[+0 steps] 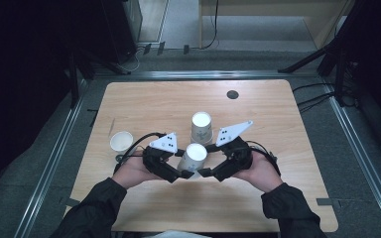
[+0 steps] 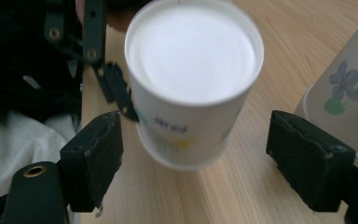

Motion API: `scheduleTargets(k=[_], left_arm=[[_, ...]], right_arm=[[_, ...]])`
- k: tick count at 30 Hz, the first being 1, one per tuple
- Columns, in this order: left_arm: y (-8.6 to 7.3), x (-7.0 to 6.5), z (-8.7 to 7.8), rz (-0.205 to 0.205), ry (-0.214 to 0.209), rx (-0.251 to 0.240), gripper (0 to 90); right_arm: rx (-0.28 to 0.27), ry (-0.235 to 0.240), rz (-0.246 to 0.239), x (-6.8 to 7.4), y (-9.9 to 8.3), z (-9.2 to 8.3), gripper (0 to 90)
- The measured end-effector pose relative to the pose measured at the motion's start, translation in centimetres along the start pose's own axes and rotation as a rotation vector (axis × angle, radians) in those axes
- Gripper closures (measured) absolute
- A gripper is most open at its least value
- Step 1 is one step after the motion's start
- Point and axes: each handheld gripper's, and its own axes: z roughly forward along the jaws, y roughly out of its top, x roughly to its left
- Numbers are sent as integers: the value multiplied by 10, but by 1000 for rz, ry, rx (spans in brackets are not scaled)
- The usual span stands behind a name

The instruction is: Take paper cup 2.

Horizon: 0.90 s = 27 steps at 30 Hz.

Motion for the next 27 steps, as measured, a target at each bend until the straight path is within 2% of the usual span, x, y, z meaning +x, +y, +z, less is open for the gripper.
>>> scheduleTargets(k=[5, 7, 12, 19, 27], left_arm=[[-2, 4, -1, 19, -1, 67, 316], [-3, 3, 1, 15, -6, 91, 315], [-4, 3, 8, 36, -16, 164, 313], [-4, 0, 24, 97, -11, 266, 308], [-5, -9, 38, 155, -9, 324, 306]], right_arm=[[45, -9, -52, 8, -15, 5, 206], [54, -15, -56, 11, -17, 6, 207], [48, -1, -67, 9, -19, 10, 216], [62, 6, -84, 6, -22, 20, 227], [83, 28, -93, 5, -20, 36, 246]])
